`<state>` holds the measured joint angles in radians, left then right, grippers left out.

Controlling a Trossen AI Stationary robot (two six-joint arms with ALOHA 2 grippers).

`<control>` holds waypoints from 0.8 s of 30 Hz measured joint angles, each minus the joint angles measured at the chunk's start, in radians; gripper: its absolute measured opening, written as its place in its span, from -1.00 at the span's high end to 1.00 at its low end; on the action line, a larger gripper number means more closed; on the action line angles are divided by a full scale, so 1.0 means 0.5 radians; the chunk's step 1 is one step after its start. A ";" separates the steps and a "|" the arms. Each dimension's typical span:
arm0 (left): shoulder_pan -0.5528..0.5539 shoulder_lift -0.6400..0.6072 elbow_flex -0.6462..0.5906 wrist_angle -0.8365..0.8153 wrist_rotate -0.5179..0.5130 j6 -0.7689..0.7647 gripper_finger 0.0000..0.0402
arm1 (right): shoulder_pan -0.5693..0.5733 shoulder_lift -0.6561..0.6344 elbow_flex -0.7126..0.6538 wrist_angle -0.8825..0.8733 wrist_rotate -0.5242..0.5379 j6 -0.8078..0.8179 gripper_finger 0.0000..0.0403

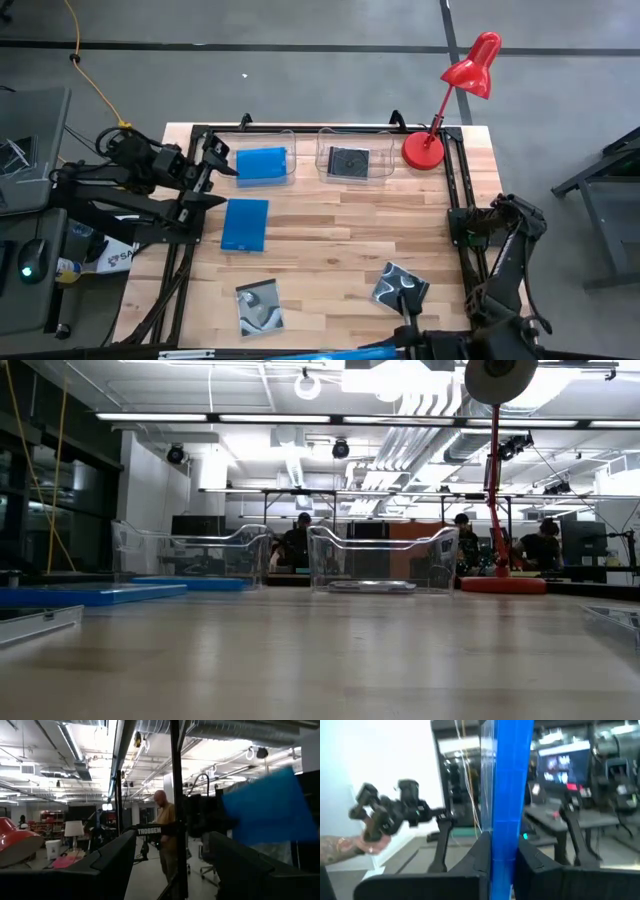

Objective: Pick & place jewel cases by type
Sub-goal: Put the bottom blue CD case into the left transparent bin

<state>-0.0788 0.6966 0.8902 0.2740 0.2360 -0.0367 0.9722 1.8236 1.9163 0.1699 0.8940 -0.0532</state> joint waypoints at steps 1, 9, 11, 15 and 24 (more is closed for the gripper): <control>0.000 0.004 0.000 0.000 -0.003 0.010 -0.24 | 0.000 0.000 0.000 0.064 -0.030 -0.070 0.89; 0.000 0.035 0.000 -0.138 -0.031 0.013 -0.24 | -0.036 0.000 0.000 0.401 -0.289 -0.478 0.89; 0.000 0.044 0.000 -0.152 -0.039 0.013 -0.24 | -0.047 0.000 0.000 0.447 -0.367 -0.528 0.89; 0.000 0.044 0.000 -0.152 -0.054 0.014 -0.24 | -0.047 0.000 0.000 0.484 -0.432 -0.577 0.89; 0.000 0.043 0.000 -0.151 -0.128 0.029 -0.24 | -0.058 0.000 0.000 0.478 -0.418 -0.578 0.89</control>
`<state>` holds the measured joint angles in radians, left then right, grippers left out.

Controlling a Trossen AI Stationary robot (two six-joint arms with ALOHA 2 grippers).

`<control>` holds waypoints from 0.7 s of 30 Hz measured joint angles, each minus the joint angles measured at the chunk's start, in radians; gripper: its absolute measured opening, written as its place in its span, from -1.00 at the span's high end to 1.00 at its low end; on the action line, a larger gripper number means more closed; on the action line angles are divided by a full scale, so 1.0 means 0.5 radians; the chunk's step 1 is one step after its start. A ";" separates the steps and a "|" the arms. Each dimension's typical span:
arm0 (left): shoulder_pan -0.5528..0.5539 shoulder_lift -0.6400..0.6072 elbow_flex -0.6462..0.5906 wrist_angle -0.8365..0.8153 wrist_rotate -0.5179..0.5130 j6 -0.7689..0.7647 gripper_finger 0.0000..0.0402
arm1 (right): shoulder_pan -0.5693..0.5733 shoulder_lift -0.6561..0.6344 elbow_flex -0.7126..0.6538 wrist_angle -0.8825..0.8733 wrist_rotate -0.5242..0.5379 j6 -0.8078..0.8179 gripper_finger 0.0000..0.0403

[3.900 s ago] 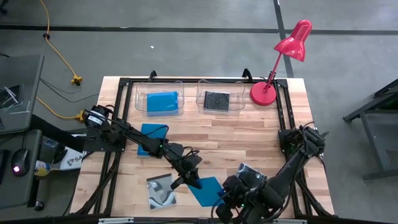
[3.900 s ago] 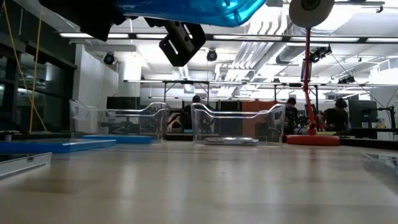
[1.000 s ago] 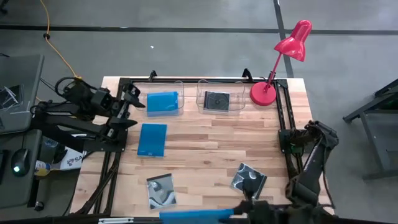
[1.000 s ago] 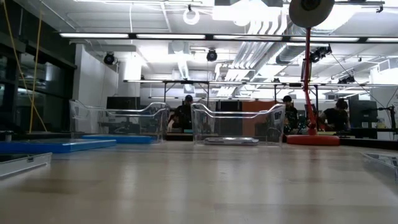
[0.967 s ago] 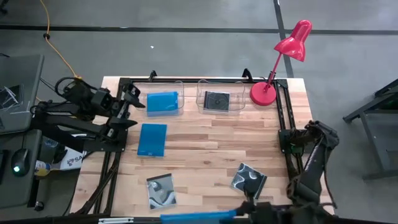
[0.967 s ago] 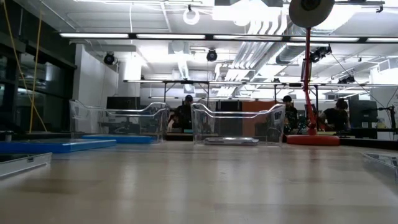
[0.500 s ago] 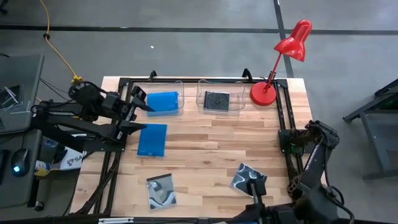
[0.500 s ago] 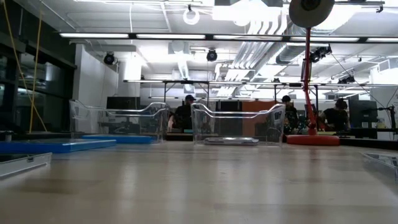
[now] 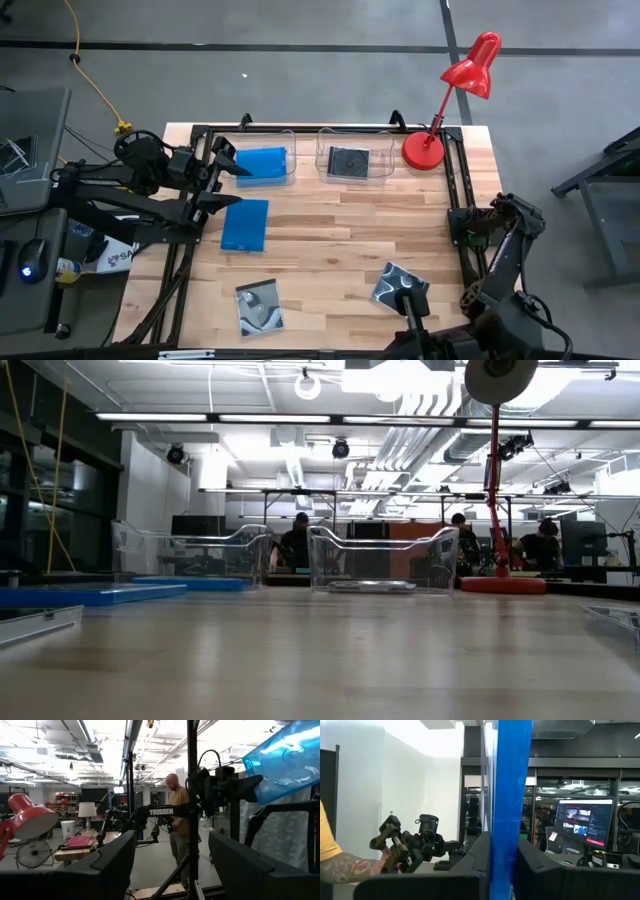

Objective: Pick & place jewel cases by type
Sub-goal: Put the bottom blue CD case into the left transparent bin

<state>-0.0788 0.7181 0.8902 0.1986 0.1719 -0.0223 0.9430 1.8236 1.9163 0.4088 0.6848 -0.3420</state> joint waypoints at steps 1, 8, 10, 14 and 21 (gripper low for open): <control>0.000 0.000 0.000 0.000 0.000 0.000 -0.24 | -0.004 0.000 0.000 0.000 -0.004 -0.001 0.89; 0.000 0.000 0.000 0.000 -0.058 0.000 -0.24 | -0.073 0.000 0.000 0.018 0.122 0.001 0.89; 0.000 0.000 0.000 0.000 -0.066 0.000 -0.24 | -0.093 -0.001 0.000 0.019 0.272 0.000 0.89; 0.000 0.000 0.000 0.000 -0.071 0.000 -0.24 | -0.138 -0.001 0.000 0.017 0.623 -0.020 0.89; 0.000 0.000 0.000 0.000 -0.169 0.001 -0.24 | -0.233 -0.001 0.000 0.018 0.974 -0.066 0.89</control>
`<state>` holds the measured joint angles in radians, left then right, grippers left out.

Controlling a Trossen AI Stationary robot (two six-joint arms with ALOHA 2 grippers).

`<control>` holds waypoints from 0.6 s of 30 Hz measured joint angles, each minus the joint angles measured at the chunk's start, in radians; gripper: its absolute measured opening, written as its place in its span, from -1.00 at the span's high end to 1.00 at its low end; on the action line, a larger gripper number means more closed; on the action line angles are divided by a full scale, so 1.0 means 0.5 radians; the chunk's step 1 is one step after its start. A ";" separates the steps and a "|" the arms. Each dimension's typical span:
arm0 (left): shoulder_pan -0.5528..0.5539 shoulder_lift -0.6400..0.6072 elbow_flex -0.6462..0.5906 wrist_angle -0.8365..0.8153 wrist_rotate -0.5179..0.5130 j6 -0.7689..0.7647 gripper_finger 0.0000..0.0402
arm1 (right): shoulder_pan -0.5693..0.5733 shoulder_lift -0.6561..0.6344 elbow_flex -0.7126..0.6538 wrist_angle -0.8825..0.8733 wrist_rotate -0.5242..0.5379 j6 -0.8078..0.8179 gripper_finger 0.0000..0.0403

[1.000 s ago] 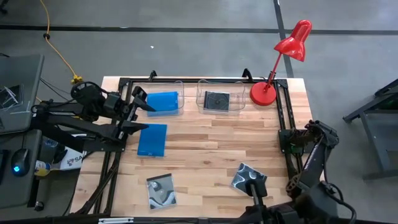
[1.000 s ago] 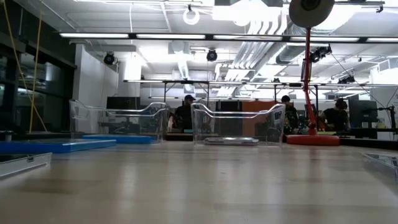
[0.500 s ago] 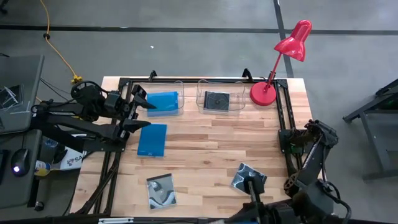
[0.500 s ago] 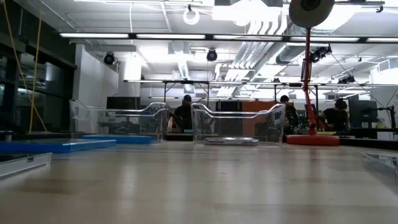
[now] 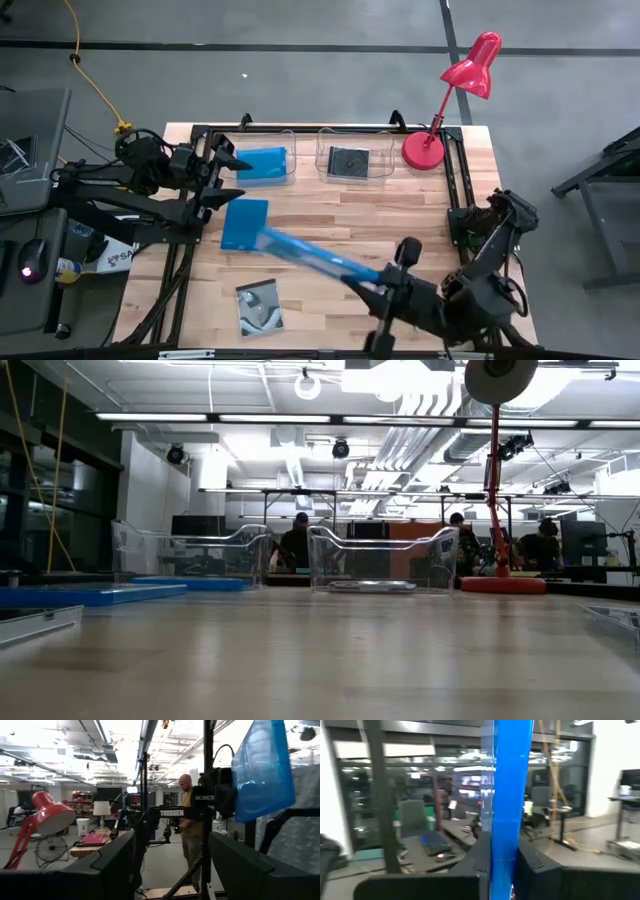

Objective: Pick & place jewel cases by type
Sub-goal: Put the bottom blue CD case into the left transparent bin

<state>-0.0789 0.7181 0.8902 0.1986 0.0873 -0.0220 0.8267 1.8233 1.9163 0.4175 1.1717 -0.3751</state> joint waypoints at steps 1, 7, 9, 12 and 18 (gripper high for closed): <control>0.000 0.000 0.000 0.000 -0.018 0.000 -0.24 | -0.012 0.000 0.000 -0.001 0.025 0.004 0.89; 0.000 0.000 0.001 0.000 -0.076 0.042 -0.24 | -0.061 -0.001 0.000 -0.101 0.228 0.030 0.89; 0.000 -0.005 0.001 0.000 -0.101 0.059 -0.24 | -0.080 -0.001 -0.002 -0.130 0.286 0.071 0.89; 0.000 -0.041 0.001 0.001 -0.148 0.169 -0.24 | -0.118 -0.001 -0.002 -0.164 0.308 0.121 0.89; 0.000 -0.165 0.002 0.001 -0.277 0.424 -0.24 | -0.232 -0.001 -0.002 -0.189 -0.041 -0.017 0.89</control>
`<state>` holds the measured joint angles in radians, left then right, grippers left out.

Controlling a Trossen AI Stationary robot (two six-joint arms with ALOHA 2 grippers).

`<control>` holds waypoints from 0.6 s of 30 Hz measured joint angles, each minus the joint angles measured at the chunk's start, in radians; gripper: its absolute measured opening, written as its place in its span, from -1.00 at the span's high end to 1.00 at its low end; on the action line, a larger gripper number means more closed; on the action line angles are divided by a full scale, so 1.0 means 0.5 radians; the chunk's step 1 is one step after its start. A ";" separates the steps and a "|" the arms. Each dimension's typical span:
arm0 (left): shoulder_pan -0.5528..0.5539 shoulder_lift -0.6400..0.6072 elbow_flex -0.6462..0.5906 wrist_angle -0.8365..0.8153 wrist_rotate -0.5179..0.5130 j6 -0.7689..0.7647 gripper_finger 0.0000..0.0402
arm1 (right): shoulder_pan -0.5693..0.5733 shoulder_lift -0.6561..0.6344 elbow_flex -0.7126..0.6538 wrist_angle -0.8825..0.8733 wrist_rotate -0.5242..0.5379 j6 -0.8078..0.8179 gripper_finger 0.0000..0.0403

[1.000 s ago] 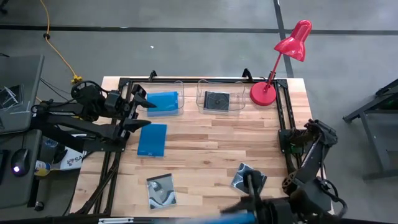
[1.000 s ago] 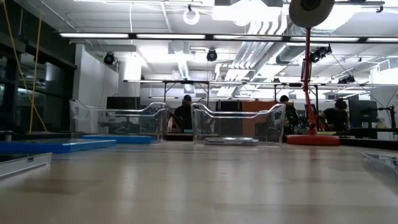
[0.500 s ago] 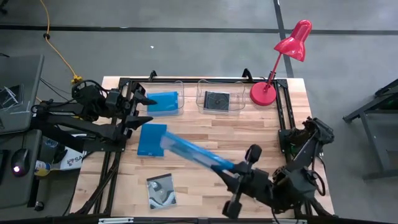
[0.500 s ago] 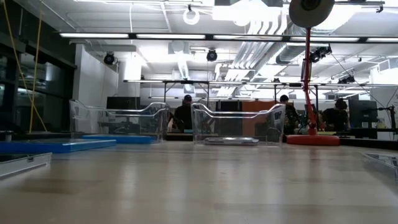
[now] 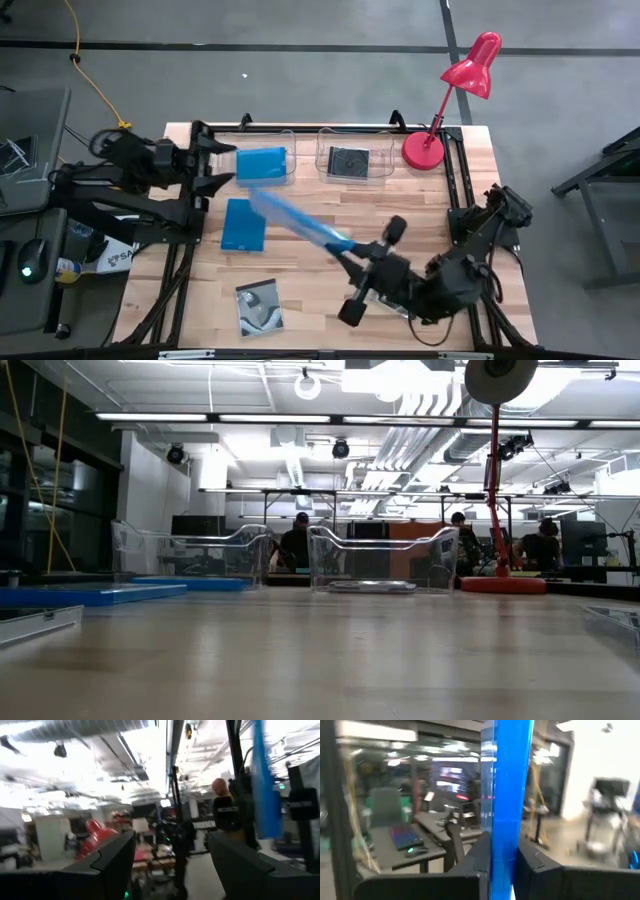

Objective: Pick & place jewel cases by type
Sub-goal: Put the bottom blue CD case into the left transparent bin

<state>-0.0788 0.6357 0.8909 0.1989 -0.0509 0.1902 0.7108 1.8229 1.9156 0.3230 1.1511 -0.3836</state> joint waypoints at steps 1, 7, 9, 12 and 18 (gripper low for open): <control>0.000 -0.032 0.000 0.000 0.002 0.040 -0.24 | -0.016 0.000 0.000 -0.018 -0.077 -0.077 0.89; 0.000 -0.205 0.000 0.001 0.007 0.146 -0.24 | -0.136 0.001 -0.001 -0.307 -0.643 -0.310 0.89; 0.000 -0.249 0.000 0.000 0.008 0.150 -0.24 | -0.182 0.001 -0.001 -0.388 -0.808 -0.314 0.89; 0.000 -0.316 0.001 -0.032 0.012 0.150 -0.24 | -0.239 0.001 -0.001 -0.472 -0.904 -0.322 0.89; 0.000 -0.399 0.001 -0.150 0.043 0.122 -0.24 | -0.324 0.001 -0.001 -0.527 -0.979 -0.726 0.89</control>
<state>-0.0788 0.4364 0.8913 0.1241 -0.0296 0.2510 0.5489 1.8233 1.9152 0.0592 0.6617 -0.7466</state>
